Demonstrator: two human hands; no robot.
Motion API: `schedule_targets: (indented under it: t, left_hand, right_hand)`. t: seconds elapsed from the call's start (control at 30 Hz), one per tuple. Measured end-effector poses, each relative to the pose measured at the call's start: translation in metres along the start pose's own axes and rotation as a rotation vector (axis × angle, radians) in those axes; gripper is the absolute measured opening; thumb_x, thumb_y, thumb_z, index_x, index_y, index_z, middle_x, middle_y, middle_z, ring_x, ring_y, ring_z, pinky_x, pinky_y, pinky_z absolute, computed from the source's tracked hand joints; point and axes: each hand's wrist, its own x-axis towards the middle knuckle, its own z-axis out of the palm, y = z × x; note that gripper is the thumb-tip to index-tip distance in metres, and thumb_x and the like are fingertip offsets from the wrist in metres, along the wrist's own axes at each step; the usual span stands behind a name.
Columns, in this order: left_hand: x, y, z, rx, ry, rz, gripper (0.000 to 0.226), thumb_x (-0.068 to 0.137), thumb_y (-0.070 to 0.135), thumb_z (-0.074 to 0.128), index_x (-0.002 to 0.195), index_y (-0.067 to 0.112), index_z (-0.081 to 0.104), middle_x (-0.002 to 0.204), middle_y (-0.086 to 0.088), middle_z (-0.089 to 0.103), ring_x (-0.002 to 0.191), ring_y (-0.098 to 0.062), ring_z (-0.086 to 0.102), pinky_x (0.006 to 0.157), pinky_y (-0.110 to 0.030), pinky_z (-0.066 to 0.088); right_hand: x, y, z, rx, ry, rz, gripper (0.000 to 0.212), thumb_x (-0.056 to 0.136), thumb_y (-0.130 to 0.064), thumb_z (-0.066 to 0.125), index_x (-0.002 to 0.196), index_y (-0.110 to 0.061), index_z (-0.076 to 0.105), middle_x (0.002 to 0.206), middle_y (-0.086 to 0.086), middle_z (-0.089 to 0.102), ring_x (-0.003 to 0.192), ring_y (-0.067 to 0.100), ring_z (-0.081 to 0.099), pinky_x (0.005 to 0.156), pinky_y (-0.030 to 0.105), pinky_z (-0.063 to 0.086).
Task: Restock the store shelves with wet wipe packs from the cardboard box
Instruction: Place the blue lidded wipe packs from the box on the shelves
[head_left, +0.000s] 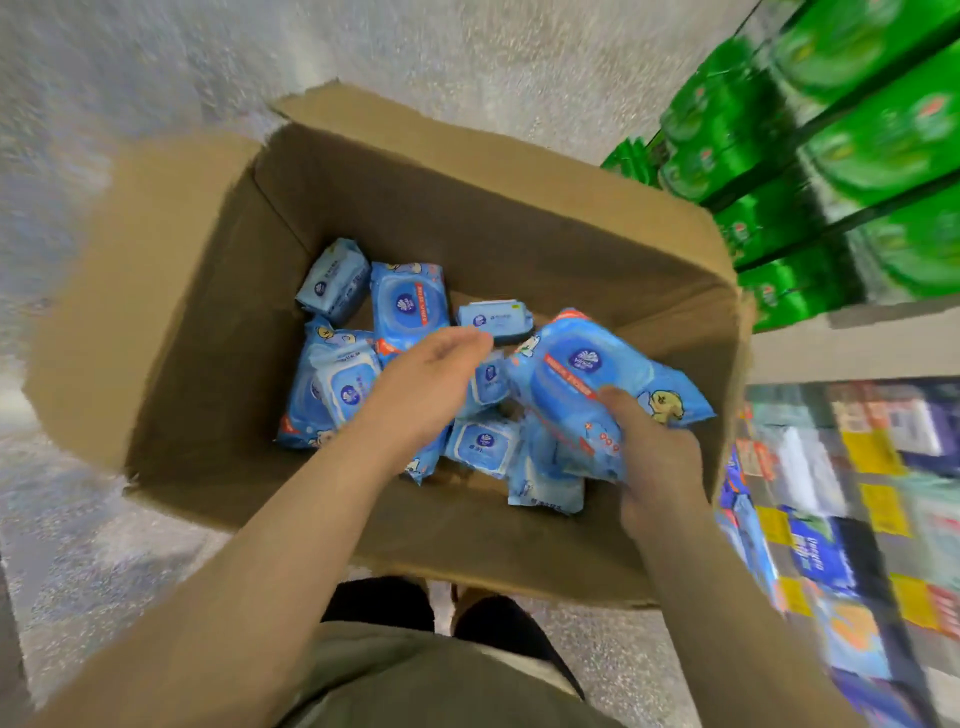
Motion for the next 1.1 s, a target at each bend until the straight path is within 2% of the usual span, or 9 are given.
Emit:
schedule_targets:
  t: [0.13,0.23,0.37,0.47,0.57,0.63,0.87,1.0,1.1]
  left_hand:
    - [-0.017,0.040,0.019,0.082,-0.056,0.121,0.049,0.104,0.051,0.043,0.149,0.032,0.049,0.147,0.021,0.048,0.141,-0.004,0.038,0.109,-0.024,0.026]
    - [-0.033,0.071,0.040,0.142,-0.108,0.168,0.065,0.097,0.065,0.042,0.154,0.034,0.042,0.161,0.017,0.037,0.147,-0.011,0.035,0.119,-0.029,0.025]
    - [-0.063,0.104,0.071,0.116,-0.265,0.173,0.033,0.097,0.063,0.049,0.101,0.044,0.075,0.104,0.019,0.074,0.097,-0.013,0.071,0.090,-0.039,0.057]
    - [-0.086,0.114,0.101,0.138,-0.331,0.257,0.030,0.099,0.058,0.050,0.080,0.059,0.073,0.082,0.028,0.072,0.076,0.007,0.066,0.075,-0.029,0.054]
    - [-0.106,0.113,0.138,0.150,-0.425,0.273,0.020,0.090,0.067,0.056,0.093,0.056,0.073,0.102,0.020,0.076,0.094,0.001,0.071,0.092,-0.035,0.056]
    - [-0.113,0.110,0.167,0.181,-0.461,0.286,0.049,0.072,0.083,0.057,0.105,0.049,0.072,0.111,0.009,0.076,0.104,-0.016,0.072,0.101,-0.045,0.054]
    - [-0.172,0.121,0.273,0.128,-0.525,0.290,0.078,0.054,0.079,0.064,0.113,0.028,0.072,0.105,0.001,0.079,0.095,-0.022,0.075,0.092,-0.042,0.058]
    - [-0.225,0.140,0.332,0.125,-0.599,0.394,0.027,0.095,0.045,0.065,0.106,0.020,0.071,0.081,0.012,0.078,0.070,-0.002,0.073,0.055,-0.015,0.052]
    - [-0.265,0.155,0.377,0.178,-0.701,0.509,0.021,0.095,0.024,0.067,0.114,0.013,0.071,0.103,0.000,0.080,0.095,-0.013,0.076,0.071,-0.019,0.056]
  right_hand:
    - [-0.052,-0.032,-0.036,0.074,-0.144,-0.109,0.067,0.072,-0.018,0.086,0.133,-0.008,0.061,0.117,0.018,0.074,0.102,0.037,0.074,0.074,0.046,0.063]
    - [-0.085,-0.055,-0.067,0.126,-0.206,-0.113,0.058,0.069,-0.015,0.081,0.125,-0.008,0.068,0.115,0.019,0.075,0.101,0.037,0.074,0.077,0.047,0.064]
    - [-0.116,-0.074,-0.113,0.148,-0.245,-0.156,0.045,0.072,-0.013,0.079,0.117,-0.010,0.073,0.112,0.018,0.076,0.101,0.040,0.073,0.087,0.056,0.060]
    - [-0.126,-0.084,-0.149,0.157,-0.167,-0.186,0.057,0.068,-0.019,0.075,0.122,-0.003,0.069,0.109,0.021,0.076,0.094,0.043,0.074,0.078,0.052,0.063]
    - [-0.138,-0.089,-0.190,0.165,-0.163,-0.242,0.057,0.068,-0.011,0.081,0.123,-0.005,0.067,0.110,0.020,0.076,0.093,0.041,0.075,0.075,0.050,0.063]
    - [-0.141,-0.088,-0.217,0.167,-0.166,-0.277,0.055,0.069,-0.008,0.080,0.123,-0.004,0.068,0.113,0.020,0.075,0.100,0.043,0.073,0.084,0.057,0.061]
    - [-0.146,-0.094,-0.329,0.238,-0.078,-0.328,0.057,0.058,-0.006,0.085,0.113,-0.008,0.072,0.104,0.019,0.077,0.095,0.045,0.074,0.083,0.062,0.059]
    - [-0.153,-0.104,-0.400,0.288,-0.068,-0.428,0.055,0.067,-0.017,0.090,0.118,-0.011,0.070,0.110,0.015,0.077,0.099,0.039,0.075,0.089,0.063,0.057]
    - [-0.156,-0.113,-0.456,0.347,-0.010,-0.497,0.049,0.072,-0.024,0.077,0.119,-0.013,0.070,0.112,0.011,0.077,0.103,0.035,0.074,0.091,0.057,0.059]
